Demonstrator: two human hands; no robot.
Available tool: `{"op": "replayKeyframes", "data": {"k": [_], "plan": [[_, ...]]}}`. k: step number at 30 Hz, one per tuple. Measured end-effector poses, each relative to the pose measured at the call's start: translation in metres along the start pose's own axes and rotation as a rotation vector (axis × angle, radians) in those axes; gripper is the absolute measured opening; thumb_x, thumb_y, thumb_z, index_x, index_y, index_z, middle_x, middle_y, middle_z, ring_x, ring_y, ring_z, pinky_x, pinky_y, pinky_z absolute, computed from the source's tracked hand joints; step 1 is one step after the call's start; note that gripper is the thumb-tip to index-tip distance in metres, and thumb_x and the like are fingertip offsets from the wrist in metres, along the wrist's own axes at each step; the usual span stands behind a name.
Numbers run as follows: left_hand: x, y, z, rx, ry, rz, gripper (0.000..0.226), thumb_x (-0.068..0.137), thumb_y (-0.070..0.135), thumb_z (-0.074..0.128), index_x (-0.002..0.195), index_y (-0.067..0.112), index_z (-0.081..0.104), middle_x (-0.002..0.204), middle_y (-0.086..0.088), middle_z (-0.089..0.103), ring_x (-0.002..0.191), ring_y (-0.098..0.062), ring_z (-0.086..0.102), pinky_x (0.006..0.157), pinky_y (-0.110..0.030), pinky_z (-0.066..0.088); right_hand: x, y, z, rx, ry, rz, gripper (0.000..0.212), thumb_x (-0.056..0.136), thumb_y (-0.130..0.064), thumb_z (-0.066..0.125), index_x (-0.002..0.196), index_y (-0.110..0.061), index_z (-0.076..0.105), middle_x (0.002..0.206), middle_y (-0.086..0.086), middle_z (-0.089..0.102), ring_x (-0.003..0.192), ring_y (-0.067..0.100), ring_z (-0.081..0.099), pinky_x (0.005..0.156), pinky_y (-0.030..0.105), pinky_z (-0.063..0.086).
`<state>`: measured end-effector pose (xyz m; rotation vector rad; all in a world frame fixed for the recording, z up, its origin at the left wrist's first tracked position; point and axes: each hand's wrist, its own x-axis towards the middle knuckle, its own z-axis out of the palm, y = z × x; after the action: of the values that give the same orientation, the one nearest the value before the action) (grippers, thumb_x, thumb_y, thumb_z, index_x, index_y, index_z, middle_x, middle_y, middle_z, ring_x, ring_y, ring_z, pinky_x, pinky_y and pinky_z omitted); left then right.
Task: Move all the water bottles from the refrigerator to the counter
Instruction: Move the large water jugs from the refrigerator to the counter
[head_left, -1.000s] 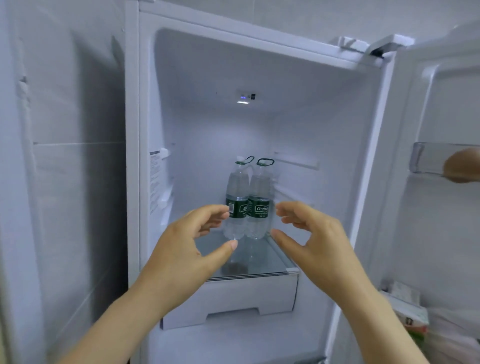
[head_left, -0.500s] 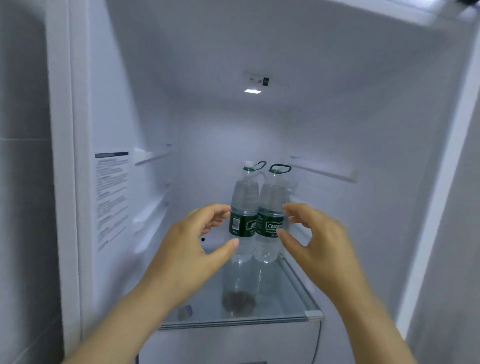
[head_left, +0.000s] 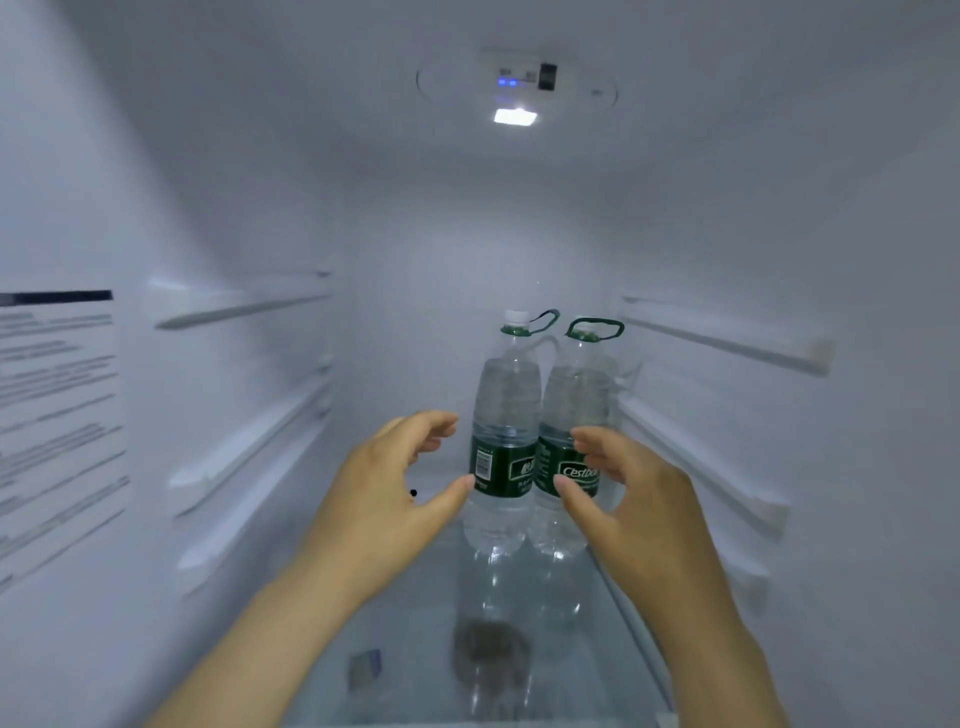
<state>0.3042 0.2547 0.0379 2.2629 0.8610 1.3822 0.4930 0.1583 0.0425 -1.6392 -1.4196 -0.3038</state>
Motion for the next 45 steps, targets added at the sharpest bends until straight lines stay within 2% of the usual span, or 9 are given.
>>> {"op": "replayKeyframes", "data": {"k": [9, 15, 22, 28, 30, 32, 36, 41, 45], "plan": [[0.044, -0.031, 0.037, -0.037, -0.031, -0.064, 0.052, 0.079, 0.028, 0.075, 0.128, 0.024, 0.055, 0.122, 0.012, 0.06, 0.109, -0.005, 0.058, 0.098, -0.027, 0.046, 0.021, 0.025, 0.011, -0.018, 0.009, 0.052, 0.043, 0.083, -0.029, 0.075, 0.124, -0.027, 0.062, 0.112, -0.017, 0.066, 0.102, 0.0, 0.062, 0.094, 0.022, 0.049], [0.078, -0.055, 0.067, -0.046, -0.08, -0.118, 0.075, 0.077, 0.039, 0.076, 0.141, 0.023, 0.04, 0.139, 0.008, 0.047, 0.119, -0.008, 0.051, 0.103, -0.034, 0.046, 0.03, 0.037, 0.025, -0.018, -0.004, 0.063, 0.041, 0.083, -0.029, 0.073, 0.123, -0.028, 0.062, 0.113, -0.017, 0.066, 0.102, 0.0, 0.061, 0.095, 0.023, 0.05], [0.11, -0.075, 0.093, -0.058, -0.124, -0.184, 0.097, 0.07, 0.049, 0.078, 0.148, 0.023, 0.028, 0.146, 0.004, 0.041, 0.125, -0.013, 0.049, 0.103, -0.037, 0.046, 0.042, 0.048, 0.037, -0.033, -0.027, 0.089, 0.04, 0.084, -0.028, 0.072, 0.123, -0.028, 0.062, 0.112, -0.017, 0.066, 0.102, 0.001, 0.061, 0.094, 0.025, 0.05], [0.143, -0.071, 0.115, -0.179, -0.118, -0.206, 0.093, 0.058, 0.053, 0.083, 0.136, 0.025, 0.04, 0.134, 0.002, 0.051, 0.115, -0.017, 0.055, 0.096, -0.04, 0.05, 0.046, 0.06, 0.048, -0.039, -0.066, 0.109, 0.042, 0.084, -0.028, 0.072, 0.125, -0.029, 0.061, 0.112, -0.019, 0.064, 0.104, -0.002, 0.06, 0.096, 0.021, 0.049], [0.152, -0.069, 0.122, -0.199, -0.1, -0.207, 0.088, 0.057, 0.05, 0.085, 0.131, 0.025, 0.043, 0.126, 0.004, 0.055, 0.108, -0.016, 0.057, 0.088, -0.033, 0.05, 0.047, 0.065, 0.053, -0.04, -0.087, 0.126, 0.043, 0.085, -0.029, 0.071, 0.126, -0.029, 0.059, 0.114, -0.019, 0.063, 0.105, -0.003, 0.059, 0.096, 0.02, 0.048], [0.156, -0.069, 0.127, -0.216, -0.078, -0.199, 0.074, 0.062, 0.038, 0.087, 0.122, 0.025, 0.045, 0.114, 0.007, 0.056, 0.101, -0.014, 0.057, 0.077, -0.025, 0.044, 0.048, 0.07, 0.059, -0.042, -0.109, 0.135, 0.044, 0.086, -0.029, 0.07, 0.128, -0.03, 0.058, 0.116, -0.019, 0.063, 0.106, -0.004, 0.058, 0.097, 0.02, 0.048], [0.153, -0.074, 0.127, -0.261, -0.04, -0.192, 0.061, 0.065, 0.03, 0.086, 0.111, 0.03, 0.046, 0.098, 0.017, 0.053, 0.092, -0.009, 0.055, 0.068, -0.016, 0.04, 0.046, 0.082, 0.074, -0.019, -0.151, 0.191, 0.045, 0.084, -0.032, 0.07, 0.128, -0.031, 0.058, 0.118, -0.018, 0.064, 0.105, -0.006, 0.058, 0.096, 0.02, 0.049], [0.148, -0.079, 0.122, -0.295, 0.007, -0.192, 0.06, 0.065, 0.028, 0.087, 0.109, 0.033, 0.047, 0.096, 0.024, 0.053, 0.086, 0.002, 0.055, 0.067, -0.008, 0.039, 0.047, 0.092, 0.098, 0.077, -0.189, 0.268, 0.049, 0.083, -0.033, 0.073, 0.128, -0.032, 0.055, 0.116, -0.019, 0.061, 0.107, -0.005, 0.057, 0.094, 0.015, 0.046], [0.143, -0.082, 0.116, -0.315, 0.013, -0.208, 0.06, 0.066, 0.027, 0.087, 0.113, 0.033, 0.048, 0.093, 0.029, 0.053, 0.077, 0.021, 0.05, 0.058, 0.002, 0.039, 0.052, 0.097, 0.118, 0.156, -0.235, 0.319, 0.056, 0.079, -0.037, 0.075, 0.13, -0.03, 0.053, 0.121, -0.017, 0.059, 0.11, 0.001, 0.056, 0.097, 0.026, 0.049]]}}
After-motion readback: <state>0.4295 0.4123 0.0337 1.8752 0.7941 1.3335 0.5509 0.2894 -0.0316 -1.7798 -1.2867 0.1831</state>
